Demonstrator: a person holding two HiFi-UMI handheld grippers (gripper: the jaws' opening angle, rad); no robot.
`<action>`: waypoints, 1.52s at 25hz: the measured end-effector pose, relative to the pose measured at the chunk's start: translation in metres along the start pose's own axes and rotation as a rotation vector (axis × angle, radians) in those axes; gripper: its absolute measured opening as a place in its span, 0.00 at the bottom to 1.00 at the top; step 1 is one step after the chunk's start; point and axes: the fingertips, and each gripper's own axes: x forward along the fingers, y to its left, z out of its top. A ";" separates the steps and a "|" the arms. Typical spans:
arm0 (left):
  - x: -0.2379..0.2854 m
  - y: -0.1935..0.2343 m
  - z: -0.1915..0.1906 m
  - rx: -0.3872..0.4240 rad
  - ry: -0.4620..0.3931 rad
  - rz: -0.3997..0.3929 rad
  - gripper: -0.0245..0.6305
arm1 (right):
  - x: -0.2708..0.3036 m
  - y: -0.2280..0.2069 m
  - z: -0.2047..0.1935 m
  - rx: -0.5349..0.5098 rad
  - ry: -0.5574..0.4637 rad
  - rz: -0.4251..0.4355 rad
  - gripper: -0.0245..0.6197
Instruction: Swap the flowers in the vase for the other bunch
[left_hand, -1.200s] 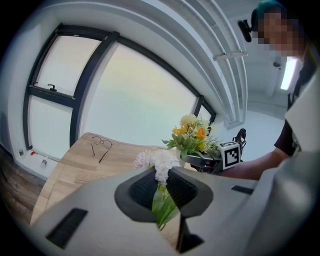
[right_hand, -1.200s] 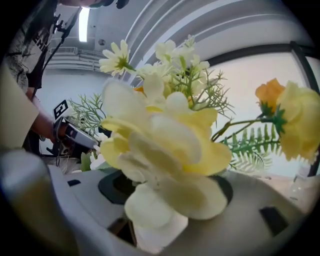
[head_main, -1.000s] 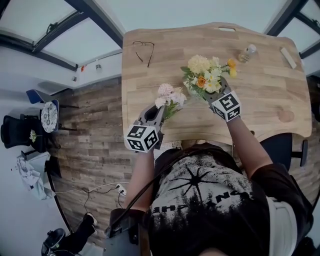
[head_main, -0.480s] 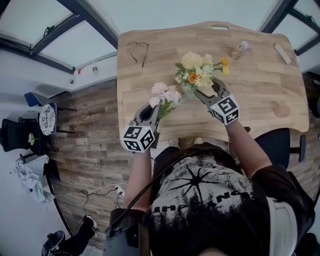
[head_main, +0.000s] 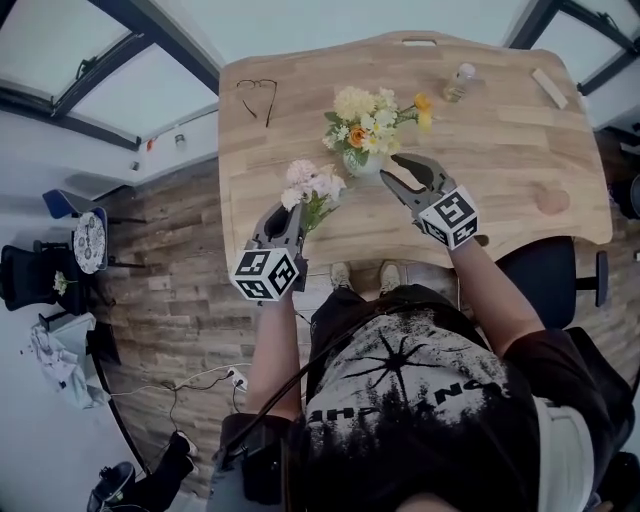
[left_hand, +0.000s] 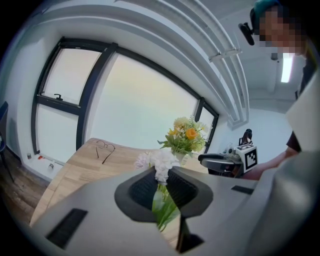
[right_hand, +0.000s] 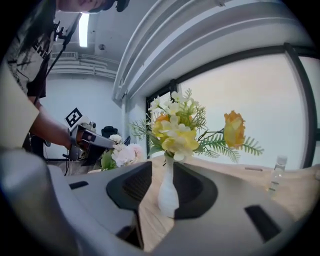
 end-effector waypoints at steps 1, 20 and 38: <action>-0.001 -0.001 0.000 0.002 -0.003 0.006 0.13 | -0.005 0.002 0.003 0.005 -0.008 0.004 0.23; -0.037 -0.024 0.008 0.101 -0.026 -0.105 0.13 | -0.055 0.069 0.038 0.004 -0.079 -0.063 0.07; -0.132 -0.037 0.001 0.183 -0.056 -0.266 0.13 | -0.108 0.198 0.042 -0.013 -0.107 -0.240 0.07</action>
